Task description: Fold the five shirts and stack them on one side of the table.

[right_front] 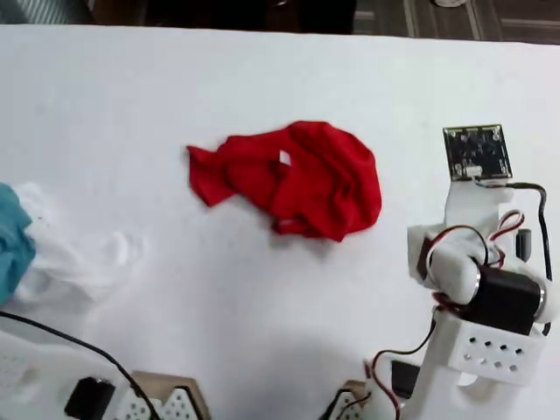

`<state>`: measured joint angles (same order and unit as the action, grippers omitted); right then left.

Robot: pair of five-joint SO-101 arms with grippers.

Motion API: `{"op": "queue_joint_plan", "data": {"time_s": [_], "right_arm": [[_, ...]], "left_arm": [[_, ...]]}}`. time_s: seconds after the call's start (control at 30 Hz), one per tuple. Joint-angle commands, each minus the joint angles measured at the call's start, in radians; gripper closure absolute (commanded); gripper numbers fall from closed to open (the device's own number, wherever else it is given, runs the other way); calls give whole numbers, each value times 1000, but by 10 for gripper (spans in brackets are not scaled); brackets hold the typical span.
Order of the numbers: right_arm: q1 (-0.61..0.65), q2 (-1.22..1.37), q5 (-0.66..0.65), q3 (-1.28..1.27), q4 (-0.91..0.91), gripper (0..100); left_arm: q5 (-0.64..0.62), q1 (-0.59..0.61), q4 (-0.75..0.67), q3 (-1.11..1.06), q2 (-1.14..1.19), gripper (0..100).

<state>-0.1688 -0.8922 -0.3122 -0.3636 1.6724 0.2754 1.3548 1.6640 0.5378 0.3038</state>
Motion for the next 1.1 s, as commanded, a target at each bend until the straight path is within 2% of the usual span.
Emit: {"op": "queue_joint_plan", "data": {"time_s": [0.0,0.1,0.2,0.4,0.57,0.7,0.87,0.93,1.07], "right_arm": [[15,15,9,21,-21,567],[65,15,9,-49,-84,567],[114,15,9,-164,-154,567],[120,13,9,-305,-242,567],[119,5,9,-310,-242,567],[110,5,9,-310,-229,567],[-2,5,3,-310,-216,567],[-53,5,3,-310,-222,567],[-125,5,5,-310,-222,567]], "left_arm": [[-147,-29,-20,151,-66,567],[-219,-101,-20,286,-68,578],[-250,-230,-9,421,-69,620],[-247,-608,51,598,-68,690],[-252,-908,115,607,-61,695],[-252,-939,115,608,-69,695],[-247,-891,120,599,-60,695],[-247,-911,120,522,-64,695],[-252,-1040,121,243,-69,695]]}}
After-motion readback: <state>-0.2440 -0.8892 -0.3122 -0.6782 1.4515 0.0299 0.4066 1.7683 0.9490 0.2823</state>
